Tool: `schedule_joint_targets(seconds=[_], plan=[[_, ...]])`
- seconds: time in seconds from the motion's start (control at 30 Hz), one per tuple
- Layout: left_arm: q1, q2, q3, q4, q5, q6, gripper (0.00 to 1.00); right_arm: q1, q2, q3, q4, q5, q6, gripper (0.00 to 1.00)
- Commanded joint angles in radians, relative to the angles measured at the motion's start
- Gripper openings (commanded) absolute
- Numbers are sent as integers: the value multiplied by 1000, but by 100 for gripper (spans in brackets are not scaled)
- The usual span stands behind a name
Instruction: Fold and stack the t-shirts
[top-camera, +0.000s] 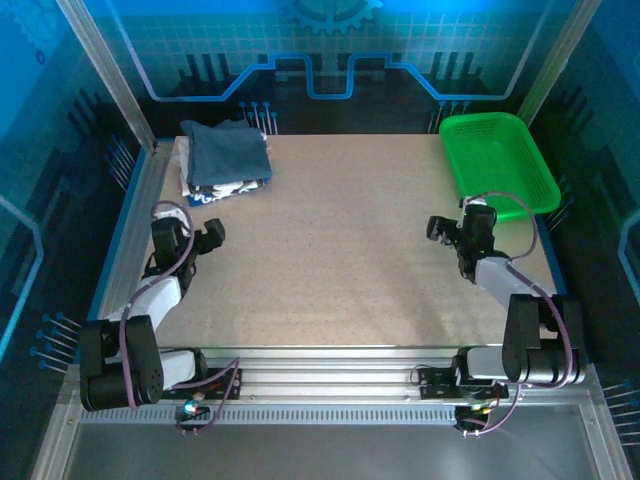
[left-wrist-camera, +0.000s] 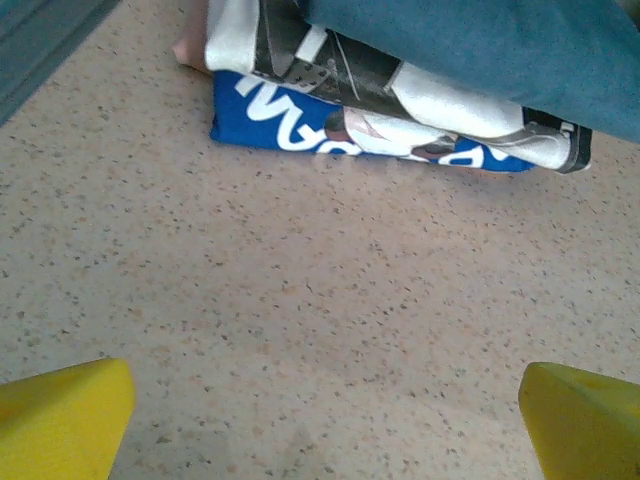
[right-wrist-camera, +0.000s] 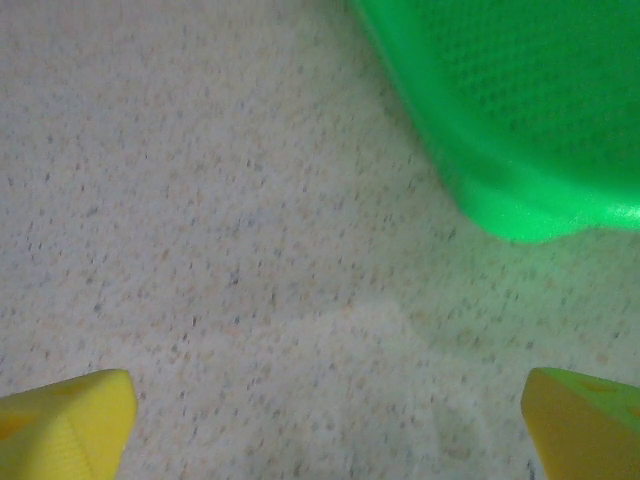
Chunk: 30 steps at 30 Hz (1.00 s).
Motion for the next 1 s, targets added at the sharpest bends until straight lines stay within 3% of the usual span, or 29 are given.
schedule_joint_targets(seconds=[0.0, 0.2, 0.3, 0.37, 0.43, 0.5, 0.63, 0.73, 0.97], plan=[[-25, 28, -32, 255, -20, 29, 99, 3, -28, -52, 302, 26, -67, 100], [-99, 141, -90, 426, -38, 79, 99, 16, -100, -113, 310, 8, -166, 100], [-117, 223, -128, 595, -42, 114, 99, 8, -133, -144, 317, -31, -171, 100], [-142, 242, -127, 608, -33, 144, 99, 20, -144, -151, 310, -51, -191, 100], [-145, 336, -152, 764, -50, 146, 99, 27, -173, -185, 333, -44, -199, 100], [-146, 303, -138, 662, -44, 140, 99, 28, -205, -231, 344, -33, -210, 100], [-146, 313, -129, 671, -42, 144, 99, 11, -177, -328, 486, -18, -197, 100], [-146, 316, -131, 676, -45, 144, 99, -11, -104, -244, 410, -26, -180, 97], [-153, 315, -126, 670, -57, 148, 99, 30, -179, -338, 512, -53, -186, 99]])
